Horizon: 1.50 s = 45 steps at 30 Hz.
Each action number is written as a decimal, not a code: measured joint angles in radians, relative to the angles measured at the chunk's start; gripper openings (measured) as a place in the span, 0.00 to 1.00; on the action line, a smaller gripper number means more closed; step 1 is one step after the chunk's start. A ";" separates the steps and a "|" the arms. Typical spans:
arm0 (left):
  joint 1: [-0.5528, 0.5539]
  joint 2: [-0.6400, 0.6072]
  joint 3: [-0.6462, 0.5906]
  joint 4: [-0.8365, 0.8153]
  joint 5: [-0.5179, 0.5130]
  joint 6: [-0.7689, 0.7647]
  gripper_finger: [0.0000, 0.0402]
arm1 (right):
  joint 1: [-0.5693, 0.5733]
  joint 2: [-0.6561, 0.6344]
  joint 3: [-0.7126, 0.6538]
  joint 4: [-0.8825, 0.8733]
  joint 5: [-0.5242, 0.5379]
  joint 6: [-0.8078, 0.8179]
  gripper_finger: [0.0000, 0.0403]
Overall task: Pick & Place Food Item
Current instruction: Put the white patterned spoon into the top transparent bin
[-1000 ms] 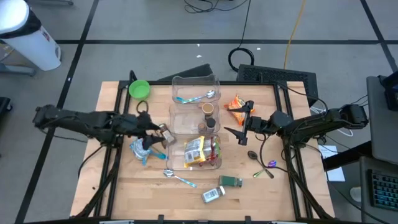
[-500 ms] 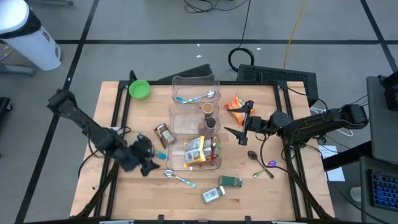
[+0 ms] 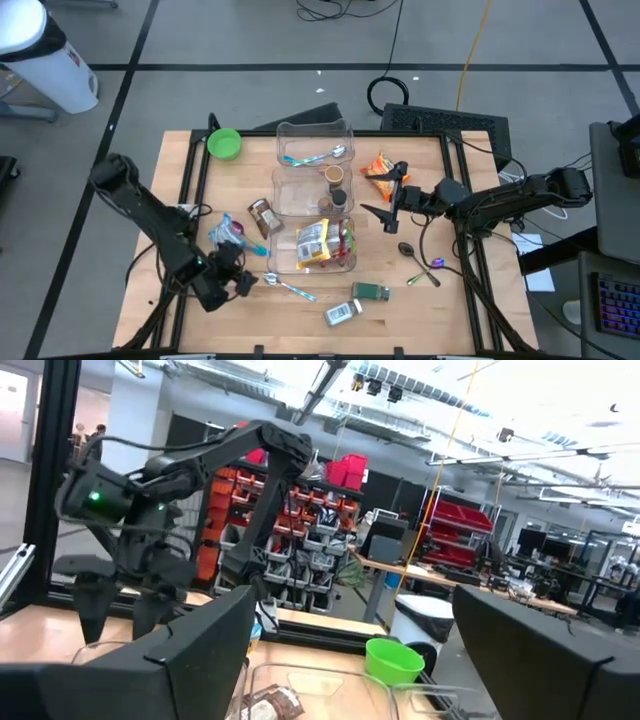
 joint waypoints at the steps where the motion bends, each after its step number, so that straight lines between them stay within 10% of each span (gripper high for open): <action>1: 0.001 0.008 0.000 0.000 0.000 -0.022 0.89 | 0.000 0.000 0.000 0.003 0.000 -0.007 0.83; 32: 0.099 0.247 0.002 0.230 0.020 0.095 0.88 | 0.000 0.000 0.000 0.053 0.000 -0.060 0.83; 45: 0.142 0.252 -0.002 0.236 0.006 0.092 0.54 | -0.001 0.000 0.000 0.053 0.000 -0.060 0.83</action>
